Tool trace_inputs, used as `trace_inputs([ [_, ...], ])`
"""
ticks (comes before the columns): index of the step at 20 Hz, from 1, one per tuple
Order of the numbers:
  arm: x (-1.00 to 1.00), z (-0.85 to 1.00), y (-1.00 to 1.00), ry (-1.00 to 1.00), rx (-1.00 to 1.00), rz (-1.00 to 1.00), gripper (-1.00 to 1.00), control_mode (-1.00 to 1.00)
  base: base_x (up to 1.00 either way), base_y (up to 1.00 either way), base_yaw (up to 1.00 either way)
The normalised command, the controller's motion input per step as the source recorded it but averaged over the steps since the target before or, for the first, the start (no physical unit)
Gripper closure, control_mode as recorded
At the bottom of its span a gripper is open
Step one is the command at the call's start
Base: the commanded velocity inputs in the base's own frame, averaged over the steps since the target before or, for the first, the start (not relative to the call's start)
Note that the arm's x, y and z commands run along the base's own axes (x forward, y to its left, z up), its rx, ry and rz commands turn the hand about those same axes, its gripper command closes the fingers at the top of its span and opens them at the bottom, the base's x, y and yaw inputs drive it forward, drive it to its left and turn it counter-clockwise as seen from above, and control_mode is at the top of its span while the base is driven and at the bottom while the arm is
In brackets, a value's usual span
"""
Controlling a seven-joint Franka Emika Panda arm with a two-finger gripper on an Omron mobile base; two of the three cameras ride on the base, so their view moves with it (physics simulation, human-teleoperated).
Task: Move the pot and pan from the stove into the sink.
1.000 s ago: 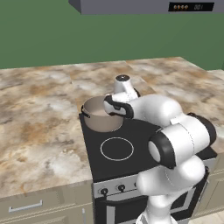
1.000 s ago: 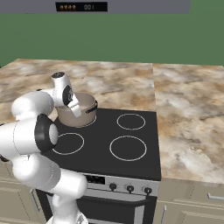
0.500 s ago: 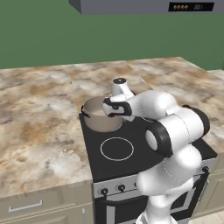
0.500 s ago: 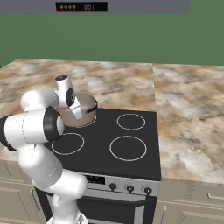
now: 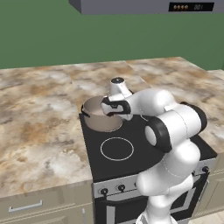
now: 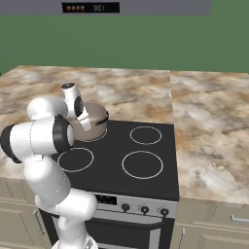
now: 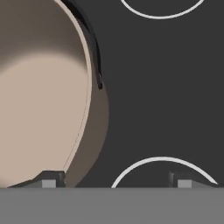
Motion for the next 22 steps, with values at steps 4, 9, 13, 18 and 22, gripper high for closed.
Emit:
trace_inputs([
  [4,0.0,0.08,-0.07,0.04,0.02,-0.01,-1.0,-1.0,0.0,0.0,0.0],
  [9,0.02,0.19,-0.16,0.01,0.06,-0.05,-1.0,-1.0,0.0,0.0,0.0],
  [13,0.43,-0.1,0.0,0.01,0.0,-0.01,-1.0,-1.0,0.0,0.0,0.0],
  [18,0.46,-0.26,0.0,0.03,-0.02,-0.02,-1.0,-1.0,0.0,0.0,0.0],
  [22,0.43,-0.31,0.0,0.02,-0.01,-0.02,-1.0,-1.0,0.0,0.0,0.0],
])
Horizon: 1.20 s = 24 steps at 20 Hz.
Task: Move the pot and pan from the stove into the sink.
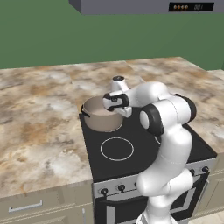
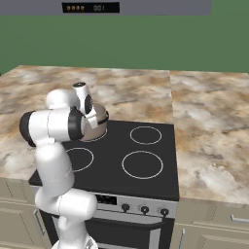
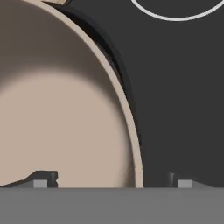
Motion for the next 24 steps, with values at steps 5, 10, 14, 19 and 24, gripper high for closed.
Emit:
trace_inputs([
  [5,0.4,-0.34,0.0,0.0,-0.01,-0.02,-1.0,-1.0,0.0,0.0,0.0],
  [10,0.14,-0.17,0.0,0.01,-0.01,0.0,1.0,-1.0,0.0,0.0,0.0],
  [14,0.0,0.06,-0.02,0.01,0.0,-0.01,1.0,-1.0,0.0,0.0,0.0],
  [19,-0.01,0.5,-0.08,0.06,0.04,-0.05,1.0,-1.0,0.0,0.0,0.0],
  [24,-0.23,0.8,-0.14,0.08,0.07,0.0,1.0,-1.0,0.0,0.0,0.0],
])
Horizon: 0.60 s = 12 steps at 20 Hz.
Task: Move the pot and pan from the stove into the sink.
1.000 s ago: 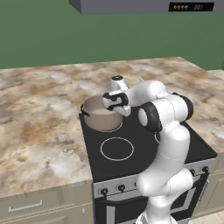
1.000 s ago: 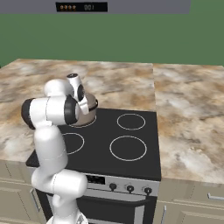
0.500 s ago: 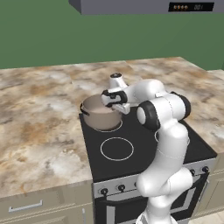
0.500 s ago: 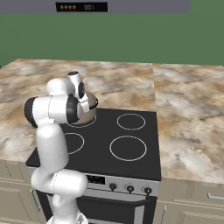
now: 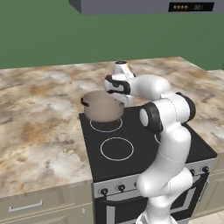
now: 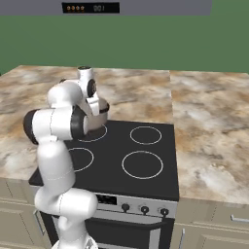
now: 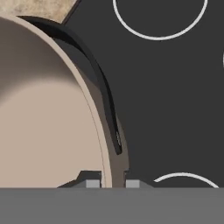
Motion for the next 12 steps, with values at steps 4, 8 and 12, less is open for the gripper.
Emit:
trace_inputs([
  [4,-0.48,0.73,-0.23,0.09,0.07,0.0,1.0,-1.0,0.0,0.0,0.0],
  [8,-0.62,0.62,-0.26,0.11,0.05,0.0,1.0,-1.0,0.0,0.0,0.0],
  [12,-0.85,0.58,-0.23,0.05,0.04,0.0,1.0,-1.0,0.0,0.0,0.0],
])
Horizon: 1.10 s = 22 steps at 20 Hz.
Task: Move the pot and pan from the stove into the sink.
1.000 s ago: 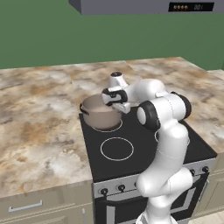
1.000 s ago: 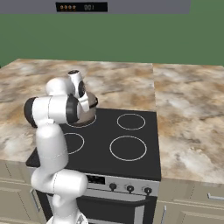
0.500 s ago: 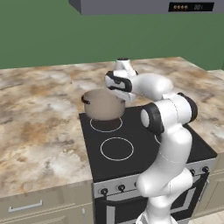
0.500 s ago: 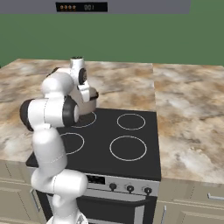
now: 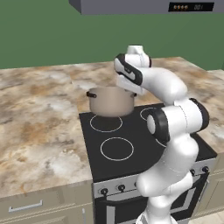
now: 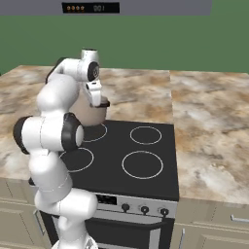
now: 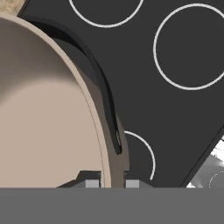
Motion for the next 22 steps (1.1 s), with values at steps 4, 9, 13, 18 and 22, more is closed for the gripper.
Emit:
trace_inputs([
  [4,-0.96,0.51,-0.11,0.06,0.01,0.04,1.0,-1.0,0.0,0.0,0.0],
  [9,-1.0,0.44,-0.07,0.05,0.0,0.07,1.0,-1.0,0.0,0.0,0.0],
  [13,-1.0,0.26,-0.01,0.01,0.0,0.11,1.0,-1.0,0.0,0.0,0.0],
  [18,-1.0,0.22,-0.01,0.0,0.0,0.12,1.0,-1.0,0.0,0.0,0.0],
  [22,-1.0,0.19,-0.02,0.0,0.0,0.13,1.0,-1.0,0.0,0.0,0.0],
])
